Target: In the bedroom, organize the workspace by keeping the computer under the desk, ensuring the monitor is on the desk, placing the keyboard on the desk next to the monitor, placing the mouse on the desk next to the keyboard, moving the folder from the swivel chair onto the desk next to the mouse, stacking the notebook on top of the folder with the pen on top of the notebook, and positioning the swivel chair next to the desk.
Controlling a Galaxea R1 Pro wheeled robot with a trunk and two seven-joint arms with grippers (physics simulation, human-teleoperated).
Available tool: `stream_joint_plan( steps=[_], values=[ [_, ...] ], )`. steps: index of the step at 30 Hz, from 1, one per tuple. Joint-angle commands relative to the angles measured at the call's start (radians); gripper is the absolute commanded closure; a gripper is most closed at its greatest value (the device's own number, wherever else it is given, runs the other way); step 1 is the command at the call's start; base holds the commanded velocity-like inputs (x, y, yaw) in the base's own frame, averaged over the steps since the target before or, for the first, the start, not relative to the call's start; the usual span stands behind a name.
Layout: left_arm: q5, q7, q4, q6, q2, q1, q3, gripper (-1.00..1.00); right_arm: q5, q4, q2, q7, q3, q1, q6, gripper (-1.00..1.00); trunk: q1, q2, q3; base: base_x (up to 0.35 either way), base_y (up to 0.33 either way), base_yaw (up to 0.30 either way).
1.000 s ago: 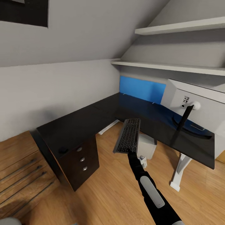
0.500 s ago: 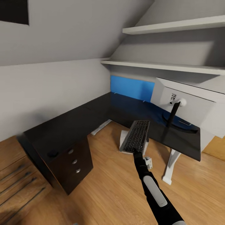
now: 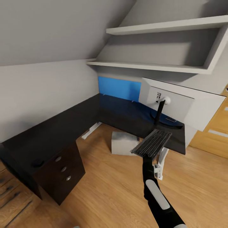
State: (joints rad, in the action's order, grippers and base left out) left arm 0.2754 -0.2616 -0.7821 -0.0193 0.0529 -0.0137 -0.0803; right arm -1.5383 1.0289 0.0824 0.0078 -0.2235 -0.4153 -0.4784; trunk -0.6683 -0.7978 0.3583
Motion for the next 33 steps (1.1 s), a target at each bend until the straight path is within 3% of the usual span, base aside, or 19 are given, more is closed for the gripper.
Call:
stream_joint_plan(
  steps=[1, 8, 12, 15, 24, 33],
  values=[
    [0.008, -0.007, -0.002, -0.002, -0.001, 0.000, -0.004, -1.00, -0.020, 0.000, -0.001, 0.005, -0.004, -0.001, -0.028, 1.00, 0.000, -0.001, 0.001, 0.000, 0.000, -0.265],
    [0.008, -0.007, -0.002, -0.002, -0.001, 0.000, -0.004, -1.00, -0.079, -0.005, 0.000, 0.002, 0.014, -0.001, -0.120, 1.00, 0.000, -0.001, 0.001, 0.000, 0.000, -0.265],
    [0.008, -0.007, -0.002, -0.001, -0.001, 0.000, -0.004, -1.00, -0.168, -0.024, 0.001, 0.002, 0.022, -0.001, -0.169, 1.00, 0.000, -0.001, 0.001, 0.000, 0.000, -0.265],
    [0.008, -0.007, -0.002, -0.001, -0.001, 0.000, -0.004, -1.00, -0.189, -0.027, 0.001, 0.004, 0.025, -0.001, -0.183, 1.00, 0.000, -0.001, 0.001, 0.000, 0.000, -0.265],
    [0.008, -0.007, -0.003, 0.001, 0.000, 0.000, -0.013, -1.00, -0.199, -0.030, -0.003, 0.007, 0.038, -0.001, -0.191, 1.00, 0.000, -0.001, 0.001, 0.000, 0.000, -0.235],
    [0.008, -0.008, -0.003, 0.001, 0.001, 0.000, -0.030, -1.00, -0.200, -0.025, -0.004, 0.009, 0.038, -0.001, -0.190, 1.00, 0.000, -0.001, 0.001, 0.138, 0.000, -0.026]
  ],
)
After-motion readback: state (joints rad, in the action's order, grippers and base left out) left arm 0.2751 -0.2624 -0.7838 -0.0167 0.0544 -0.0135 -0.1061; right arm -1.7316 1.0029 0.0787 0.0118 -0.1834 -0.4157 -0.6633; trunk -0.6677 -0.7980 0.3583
